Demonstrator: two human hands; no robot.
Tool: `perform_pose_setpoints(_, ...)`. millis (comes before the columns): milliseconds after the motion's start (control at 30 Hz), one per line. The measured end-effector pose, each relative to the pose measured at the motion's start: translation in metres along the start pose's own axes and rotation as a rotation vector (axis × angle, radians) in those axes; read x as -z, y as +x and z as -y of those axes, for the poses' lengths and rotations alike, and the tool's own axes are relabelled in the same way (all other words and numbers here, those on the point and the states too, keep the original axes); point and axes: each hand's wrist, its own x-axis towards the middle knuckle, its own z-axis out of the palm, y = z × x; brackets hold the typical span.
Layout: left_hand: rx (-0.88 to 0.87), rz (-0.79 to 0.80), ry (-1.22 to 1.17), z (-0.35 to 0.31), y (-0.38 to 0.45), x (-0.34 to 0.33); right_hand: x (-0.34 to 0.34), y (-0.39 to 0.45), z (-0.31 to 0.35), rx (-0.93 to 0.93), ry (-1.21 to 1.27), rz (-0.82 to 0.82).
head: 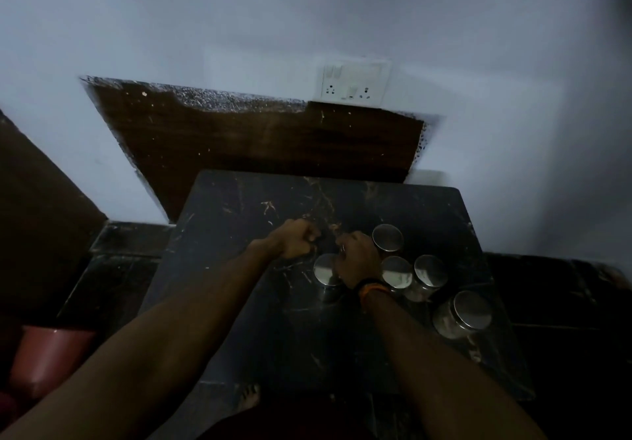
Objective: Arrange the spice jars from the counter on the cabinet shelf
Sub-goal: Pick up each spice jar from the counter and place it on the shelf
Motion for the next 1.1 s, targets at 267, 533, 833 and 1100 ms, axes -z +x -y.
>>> perform_pose_setpoints(267,-0.007,0.005,-0.122,0.023,-0.009,-0.049,-0.045,-0.038,-0.001,-0.076,-0.162,0.055)
perform_pose_setpoints(533,0.032,-0.053,-0.308,0.023,-0.019,-0.063,-0.063,-0.035,0.002,-0.202,-0.171,0.024)
perform_pose_setpoints(833,0.137,-0.122,-0.707,0.034,-0.028,-0.08,-0.074,-0.03,0.005,-0.324,0.047,0.044)
perform_pose_setpoints(1100,0.346,-0.231,-1.328,0.041,-0.038,-0.081,-0.041,-0.014,0.022,-0.217,0.61,0.001)
